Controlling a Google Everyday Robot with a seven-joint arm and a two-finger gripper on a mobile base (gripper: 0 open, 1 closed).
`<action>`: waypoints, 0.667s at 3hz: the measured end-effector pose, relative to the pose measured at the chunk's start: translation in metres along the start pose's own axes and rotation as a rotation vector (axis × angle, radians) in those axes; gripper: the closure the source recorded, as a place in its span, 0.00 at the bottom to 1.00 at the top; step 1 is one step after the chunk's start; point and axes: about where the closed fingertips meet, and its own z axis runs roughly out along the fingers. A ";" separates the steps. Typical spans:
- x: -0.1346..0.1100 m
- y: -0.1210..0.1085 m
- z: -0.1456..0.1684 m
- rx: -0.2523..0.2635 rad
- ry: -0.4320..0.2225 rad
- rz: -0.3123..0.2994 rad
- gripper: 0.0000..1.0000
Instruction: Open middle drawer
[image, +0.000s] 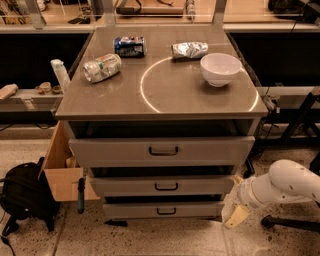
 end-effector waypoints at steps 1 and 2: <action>-0.006 -0.011 0.015 0.074 -0.027 -0.049 0.00; -0.021 -0.030 0.030 0.121 -0.052 -0.106 0.00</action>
Offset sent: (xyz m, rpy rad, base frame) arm 0.0474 0.0204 -0.0127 -0.0341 -0.2036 0.0444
